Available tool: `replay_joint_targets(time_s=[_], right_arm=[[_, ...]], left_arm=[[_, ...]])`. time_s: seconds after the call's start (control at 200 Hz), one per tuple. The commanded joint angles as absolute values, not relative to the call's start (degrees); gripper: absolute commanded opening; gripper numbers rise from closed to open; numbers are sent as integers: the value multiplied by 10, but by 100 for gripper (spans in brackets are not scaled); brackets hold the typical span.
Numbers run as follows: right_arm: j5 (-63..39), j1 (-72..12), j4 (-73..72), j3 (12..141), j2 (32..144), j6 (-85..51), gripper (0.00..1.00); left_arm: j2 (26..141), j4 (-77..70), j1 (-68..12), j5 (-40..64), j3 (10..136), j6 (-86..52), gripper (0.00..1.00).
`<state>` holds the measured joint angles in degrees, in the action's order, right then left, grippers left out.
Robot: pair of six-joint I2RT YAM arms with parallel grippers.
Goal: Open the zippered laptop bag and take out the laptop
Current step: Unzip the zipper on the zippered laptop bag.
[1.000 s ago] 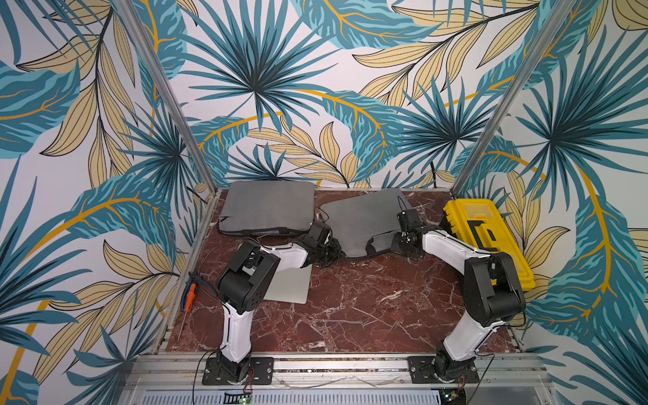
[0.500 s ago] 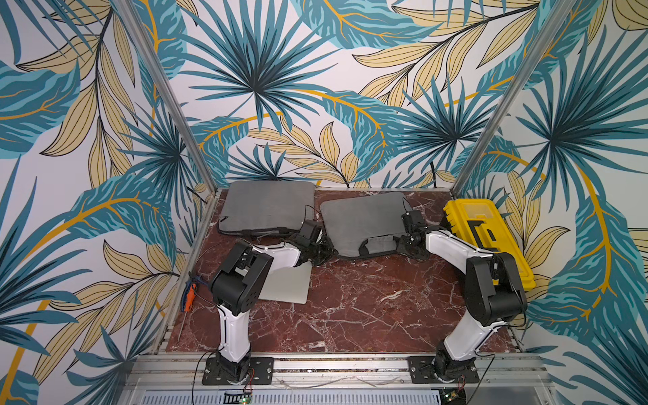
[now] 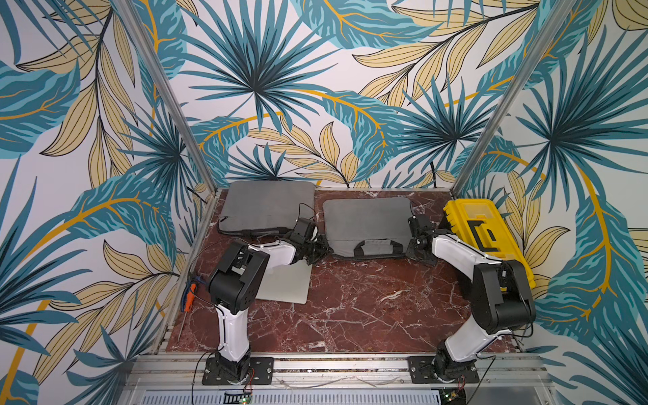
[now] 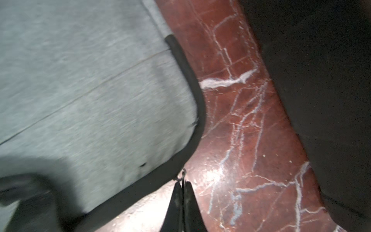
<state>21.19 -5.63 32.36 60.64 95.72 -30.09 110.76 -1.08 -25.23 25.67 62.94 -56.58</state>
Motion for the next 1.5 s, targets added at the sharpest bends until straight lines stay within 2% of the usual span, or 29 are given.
replay_joint_targets(time_s=[0.0,0.265,0.631,0.916,1.116,1.182,1.267,1.362,1.492], right_arm=[[271,-39,367,582,933,-317,0],[258,-36,382,560,900,-345,0],[150,-46,368,489,835,-357,0],[113,-105,358,440,771,-372,0],[77,-168,313,435,792,-419,0],[65,-185,289,436,804,-435,0],[56,-195,270,438,821,-453,0],[56,-199,263,440,833,-460,0],[53,-202,256,443,832,-460,0]], left_arm=[[1090,17,-231,204,650,-541,0],[1102,59,-224,177,699,-496,0],[1150,71,-223,148,778,-454,0],[1213,71,-223,139,869,-430,1],[1268,71,-223,168,948,-438,12],[1278,71,-222,168,961,-442,30],[1276,71,-223,166,964,-444,45],[1250,71,-223,150,945,-440,54],[1199,72,-224,143,893,-457,60]])
